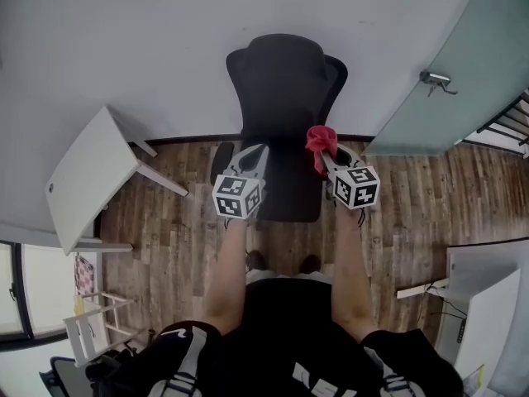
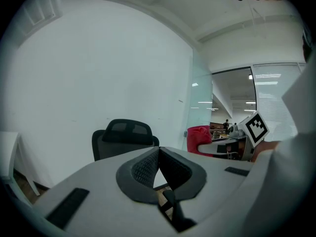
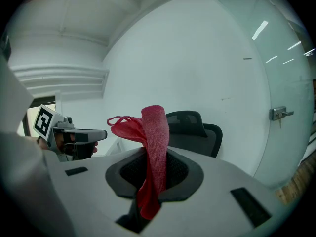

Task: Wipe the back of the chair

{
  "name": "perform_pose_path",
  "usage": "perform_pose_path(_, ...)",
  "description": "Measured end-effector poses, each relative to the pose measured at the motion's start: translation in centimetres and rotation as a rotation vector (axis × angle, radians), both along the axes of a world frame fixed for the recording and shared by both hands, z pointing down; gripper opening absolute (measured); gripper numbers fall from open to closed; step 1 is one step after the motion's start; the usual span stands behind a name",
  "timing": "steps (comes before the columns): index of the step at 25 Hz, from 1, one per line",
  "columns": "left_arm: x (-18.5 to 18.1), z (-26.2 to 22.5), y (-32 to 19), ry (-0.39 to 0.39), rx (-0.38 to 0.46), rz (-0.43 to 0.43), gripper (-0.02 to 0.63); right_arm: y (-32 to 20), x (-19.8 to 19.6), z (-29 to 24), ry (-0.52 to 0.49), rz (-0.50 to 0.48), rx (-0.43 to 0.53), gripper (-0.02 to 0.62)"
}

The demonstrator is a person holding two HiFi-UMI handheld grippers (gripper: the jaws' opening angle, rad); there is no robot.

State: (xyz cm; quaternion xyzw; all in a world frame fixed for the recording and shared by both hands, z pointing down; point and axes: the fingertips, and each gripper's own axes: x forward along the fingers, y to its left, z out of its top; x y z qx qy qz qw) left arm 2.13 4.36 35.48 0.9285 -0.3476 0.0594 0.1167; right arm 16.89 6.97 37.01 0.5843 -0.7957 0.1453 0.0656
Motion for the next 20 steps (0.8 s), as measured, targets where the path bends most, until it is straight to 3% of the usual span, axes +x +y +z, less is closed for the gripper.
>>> perform_pose_path(8,3.9,-0.2,1.5,-0.02,0.01,0.031,0.023,1.0,2.9,-0.2,-0.012,-0.011,0.0,0.067)
perform_pose_path(20,5.6,-1.1,2.5,-0.011,0.027,0.052,0.024,2.0,4.1,-0.7,-0.021,-0.004,0.007,0.067)
